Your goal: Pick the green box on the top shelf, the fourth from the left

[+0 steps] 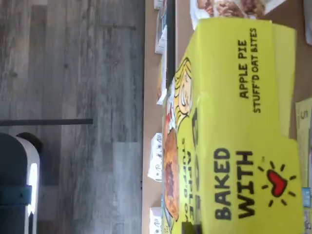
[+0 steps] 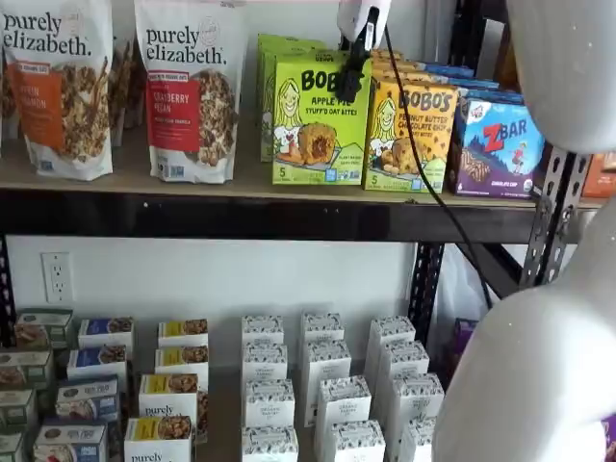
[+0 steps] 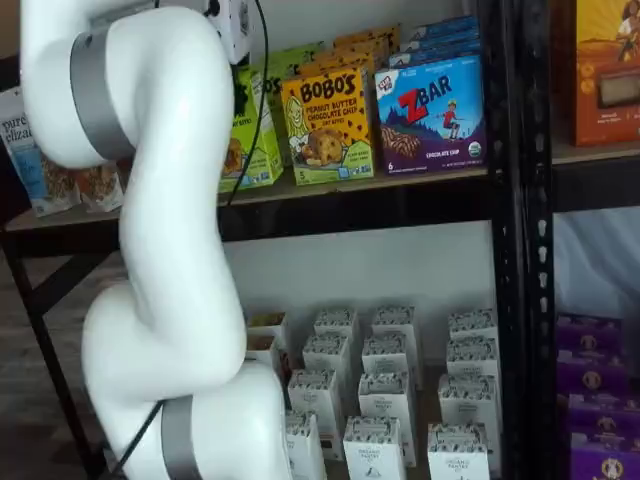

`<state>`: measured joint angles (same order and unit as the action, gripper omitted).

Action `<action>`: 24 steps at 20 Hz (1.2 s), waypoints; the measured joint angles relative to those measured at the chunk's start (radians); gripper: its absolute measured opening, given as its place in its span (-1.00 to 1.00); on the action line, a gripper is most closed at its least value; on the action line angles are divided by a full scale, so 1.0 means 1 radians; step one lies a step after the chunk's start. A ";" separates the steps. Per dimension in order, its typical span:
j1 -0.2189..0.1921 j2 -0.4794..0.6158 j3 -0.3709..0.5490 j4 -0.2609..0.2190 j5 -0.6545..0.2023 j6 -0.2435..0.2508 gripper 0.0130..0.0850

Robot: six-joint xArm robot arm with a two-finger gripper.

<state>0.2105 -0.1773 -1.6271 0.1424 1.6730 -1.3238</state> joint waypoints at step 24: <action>-0.070 -0.201 0.123 0.039 0.130 -0.048 -0.67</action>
<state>0.1402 -0.3781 -1.5042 0.1815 1.8029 -1.3717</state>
